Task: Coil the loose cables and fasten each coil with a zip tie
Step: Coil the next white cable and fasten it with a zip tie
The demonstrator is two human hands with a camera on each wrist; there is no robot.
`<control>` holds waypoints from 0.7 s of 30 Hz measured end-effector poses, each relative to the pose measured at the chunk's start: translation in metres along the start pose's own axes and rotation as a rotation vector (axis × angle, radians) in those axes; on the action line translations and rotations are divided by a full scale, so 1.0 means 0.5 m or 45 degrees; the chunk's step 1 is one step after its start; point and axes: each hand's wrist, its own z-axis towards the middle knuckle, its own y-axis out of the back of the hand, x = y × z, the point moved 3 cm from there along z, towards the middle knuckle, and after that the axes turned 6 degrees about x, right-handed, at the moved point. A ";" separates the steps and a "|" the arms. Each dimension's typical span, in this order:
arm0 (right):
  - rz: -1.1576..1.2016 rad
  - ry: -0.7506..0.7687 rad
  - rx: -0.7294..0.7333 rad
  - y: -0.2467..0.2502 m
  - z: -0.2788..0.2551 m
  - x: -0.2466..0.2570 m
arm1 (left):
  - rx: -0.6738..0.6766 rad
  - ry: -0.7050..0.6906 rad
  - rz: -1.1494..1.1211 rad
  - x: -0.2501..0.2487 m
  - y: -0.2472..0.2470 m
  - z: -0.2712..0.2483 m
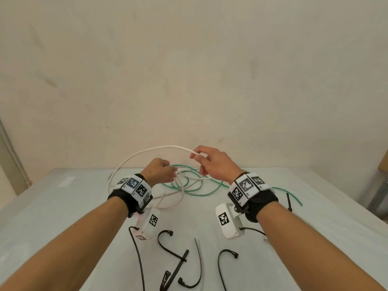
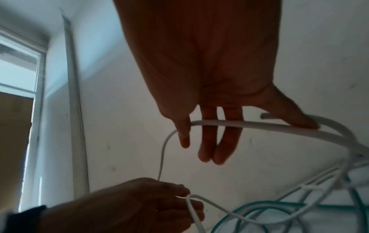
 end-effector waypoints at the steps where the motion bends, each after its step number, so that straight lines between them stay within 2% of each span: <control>1: -0.091 -0.050 0.042 0.005 -0.001 -0.001 | 0.030 0.018 0.002 -0.015 -0.001 -0.013; 5: -0.348 -0.155 0.247 0.006 -0.010 -0.014 | 0.023 0.084 -0.035 -0.072 0.018 -0.055; 7: -0.358 -0.081 0.321 -0.004 -0.015 -0.014 | 0.045 0.060 -0.273 -0.100 0.029 -0.069; 8: -0.344 -0.025 0.331 -0.011 -0.017 -0.009 | 0.044 0.003 -0.293 -0.112 0.034 -0.072; 9: -0.316 0.032 0.313 -0.015 -0.020 -0.004 | 0.026 -0.075 -0.184 -0.122 0.037 -0.076; 11: -0.211 0.125 0.212 -0.017 -0.020 0.009 | -0.030 -0.296 0.302 -0.134 0.038 -0.082; 13: -0.111 0.196 0.118 -0.014 -0.015 0.020 | 0.024 -0.434 0.751 -0.133 0.009 -0.087; 14: -0.089 0.230 0.083 -0.012 -0.014 0.028 | 0.033 -0.481 0.885 -0.131 -0.002 -0.096; 17: -0.092 0.266 0.017 -0.002 -0.017 0.038 | -0.095 -0.519 0.889 -0.134 0.008 -0.106; 21: -0.150 0.106 -0.009 0.022 -0.029 -0.006 | -0.362 -0.506 0.810 -0.177 0.086 -0.126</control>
